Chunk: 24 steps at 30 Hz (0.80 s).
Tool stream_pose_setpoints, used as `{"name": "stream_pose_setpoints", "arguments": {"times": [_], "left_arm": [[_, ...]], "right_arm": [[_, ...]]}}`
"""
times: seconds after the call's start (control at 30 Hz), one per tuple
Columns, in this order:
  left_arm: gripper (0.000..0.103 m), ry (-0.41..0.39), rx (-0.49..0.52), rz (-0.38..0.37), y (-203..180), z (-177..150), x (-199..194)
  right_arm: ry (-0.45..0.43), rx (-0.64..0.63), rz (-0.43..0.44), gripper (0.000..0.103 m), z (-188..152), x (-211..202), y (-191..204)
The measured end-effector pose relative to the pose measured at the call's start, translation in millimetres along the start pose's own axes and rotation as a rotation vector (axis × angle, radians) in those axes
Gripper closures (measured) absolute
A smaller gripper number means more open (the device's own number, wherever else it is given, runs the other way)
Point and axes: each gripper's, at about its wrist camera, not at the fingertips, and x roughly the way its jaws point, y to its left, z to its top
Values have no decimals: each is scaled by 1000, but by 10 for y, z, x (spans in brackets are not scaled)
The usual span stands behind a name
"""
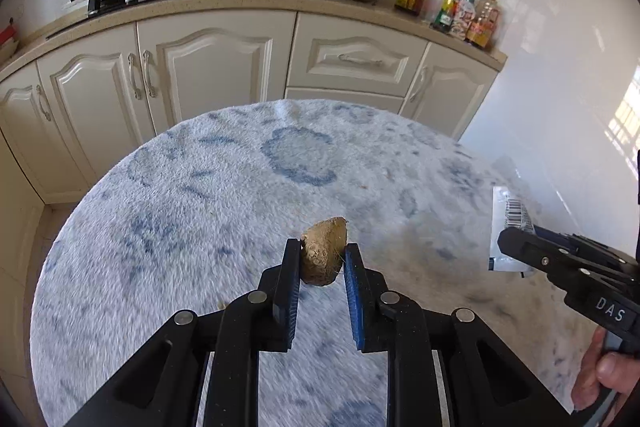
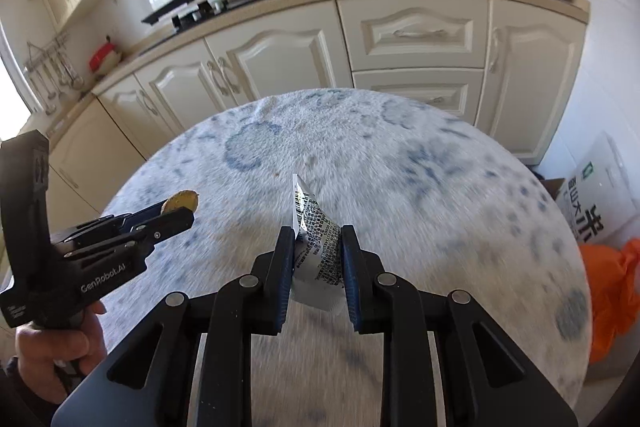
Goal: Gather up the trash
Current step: 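Carry the bread piece and barcode packet with both tools to the bin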
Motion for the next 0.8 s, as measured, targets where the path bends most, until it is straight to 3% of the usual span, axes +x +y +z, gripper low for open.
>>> {"name": "stream_pose_setpoints", "arguments": {"times": [0.43, 0.8], "left_arm": [[86, -143, 136, -89, -943, -607, -1138], [86, -201, 264, -187, -1769, -818, -1655]], "right_arm": [[-130, 65, -34, 80, -417, -1164, -244], [-255, 169, -112, 80, -708, -2032, -790]]}}
